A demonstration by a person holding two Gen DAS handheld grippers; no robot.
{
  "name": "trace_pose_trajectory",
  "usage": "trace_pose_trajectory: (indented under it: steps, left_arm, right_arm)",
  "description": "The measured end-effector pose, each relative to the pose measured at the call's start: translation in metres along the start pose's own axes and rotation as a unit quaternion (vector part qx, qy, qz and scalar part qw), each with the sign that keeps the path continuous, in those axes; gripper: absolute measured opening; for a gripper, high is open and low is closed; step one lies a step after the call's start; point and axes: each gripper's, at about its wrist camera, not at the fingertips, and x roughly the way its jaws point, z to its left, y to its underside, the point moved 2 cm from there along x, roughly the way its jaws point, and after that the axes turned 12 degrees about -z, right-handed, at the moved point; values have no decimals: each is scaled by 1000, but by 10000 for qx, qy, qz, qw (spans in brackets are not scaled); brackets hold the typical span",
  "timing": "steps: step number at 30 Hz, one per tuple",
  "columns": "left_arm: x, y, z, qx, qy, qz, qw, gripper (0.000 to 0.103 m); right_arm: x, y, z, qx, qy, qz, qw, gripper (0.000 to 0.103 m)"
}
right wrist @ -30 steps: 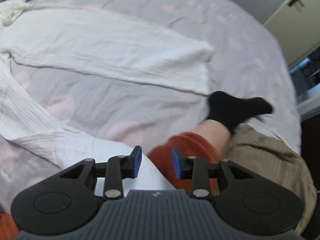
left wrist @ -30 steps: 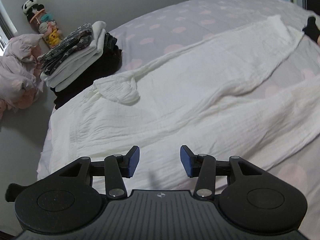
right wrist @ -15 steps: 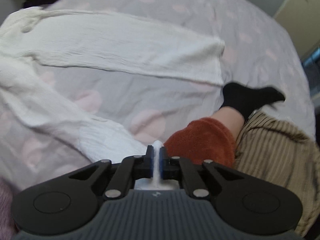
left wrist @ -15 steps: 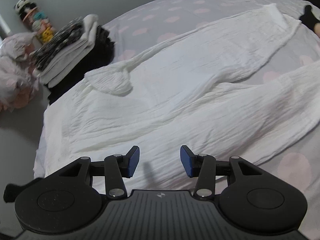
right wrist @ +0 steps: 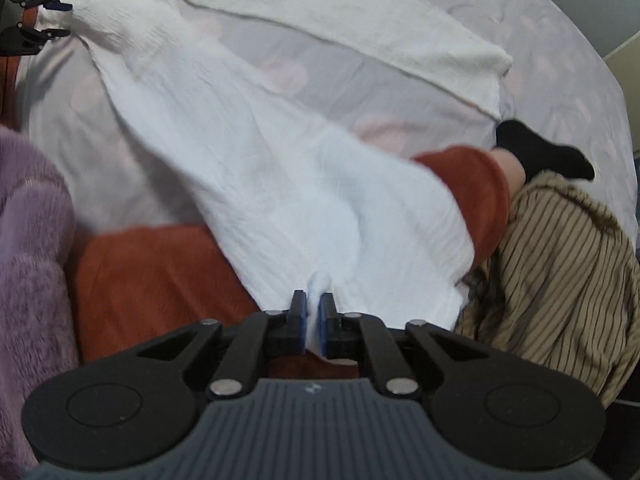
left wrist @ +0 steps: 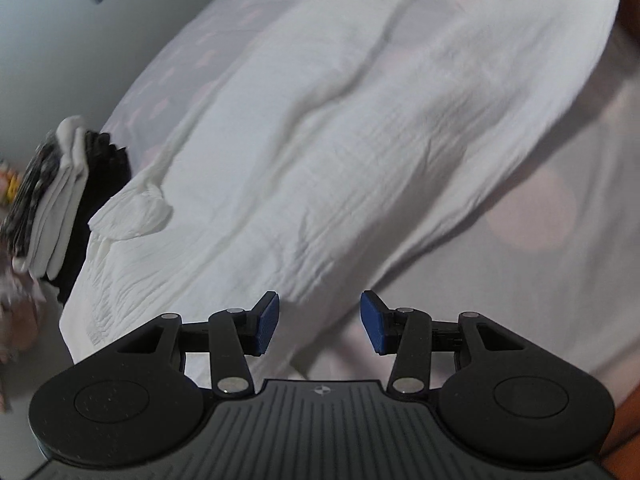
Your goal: Fold clothes
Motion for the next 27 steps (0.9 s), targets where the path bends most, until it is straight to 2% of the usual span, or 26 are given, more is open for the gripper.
trace_pose_trajectory:
  steps: [4, 7, 9, 13, 19, 23, 27]
  left_arm:
    - [2, 13, -9, 375, 32, 136, 9992, 53]
    - [8, 19, -12, 630, -26, 248, 9977, 53]
    - [14, 20, -14, 788, -109, 322, 9963, 53]
    - [11, 16, -16, 813, -85, 212, 9964, 53]
    - [2, 10, -22, 956, -37, 92, 9954, 53]
    - [-2, 6, -19, 931, -67, 25, 9956, 53]
    - [-7, 6, -19, 856, -57, -17, 9963, 53]
  right_arm:
    - [-10, 11, -1, 155, 164, 20, 9997, 14]
    - [-23, 9, 2, -17, 384, -132, 9992, 16]
    - [-32, 5, 5, -162, 521, -265, 9982, 24]
    - [-41, -5, 24, -946, 596, -386, 9930, 42]
    - [-39, -9, 58, -2444, 397, -179, 9687, 50]
    - [-25, -19, 68, -2984, 147, -88, 9543, 50]
    - [-9, -27, 75, -3257, -63, 145, 9453, 50]
